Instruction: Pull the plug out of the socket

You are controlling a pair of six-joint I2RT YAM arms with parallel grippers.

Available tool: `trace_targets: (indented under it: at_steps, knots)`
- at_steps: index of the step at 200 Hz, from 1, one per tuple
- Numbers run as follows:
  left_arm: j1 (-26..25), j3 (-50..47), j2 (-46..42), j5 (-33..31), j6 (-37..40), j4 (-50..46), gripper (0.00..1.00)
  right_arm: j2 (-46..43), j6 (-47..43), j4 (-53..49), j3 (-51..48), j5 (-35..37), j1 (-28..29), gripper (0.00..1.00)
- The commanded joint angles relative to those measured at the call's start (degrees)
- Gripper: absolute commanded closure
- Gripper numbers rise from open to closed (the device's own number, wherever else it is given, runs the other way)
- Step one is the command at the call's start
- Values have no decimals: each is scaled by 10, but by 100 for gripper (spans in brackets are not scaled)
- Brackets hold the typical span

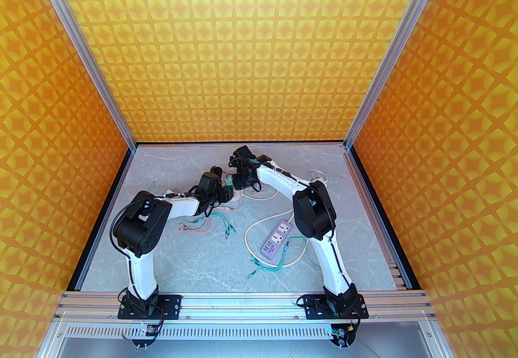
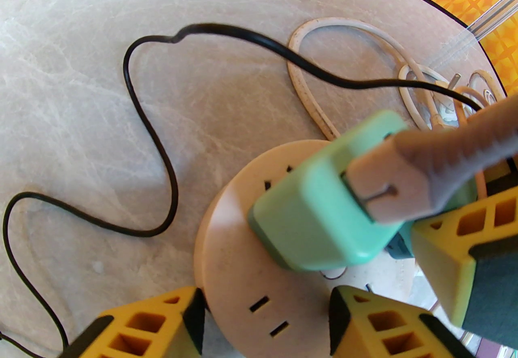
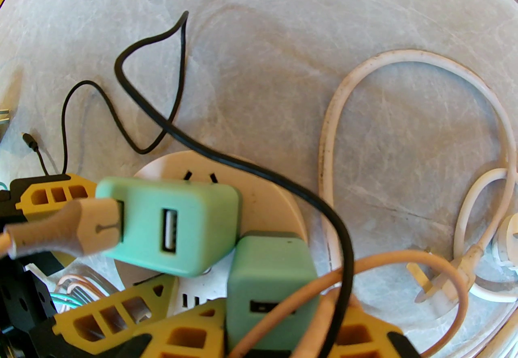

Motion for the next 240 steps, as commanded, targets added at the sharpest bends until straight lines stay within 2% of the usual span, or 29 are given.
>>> trace_targets:
  at_steps: [1,44,134,158,204,240]
  knots:
    - [-6,-1,51,-31,9,-122,47,-23,-5,-13,31,6,23,73]
    - [-7,9,54,-30,10,-137,48,4,-19,-48,70,75,57,72]
    - [-8,44,69,-28,12,-182,48,20,-21,-52,60,87,55,71]
    - [-8,57,76,-27,13,-197,48,32,-19,-57,64,82,67,71]
    - [-9,82,88,-27,15,-223,48,24,10,-31,53,-13,74,71]
    - [-10,94,94,-27,18,-237,48,22,17,-35,51,1,60,71]
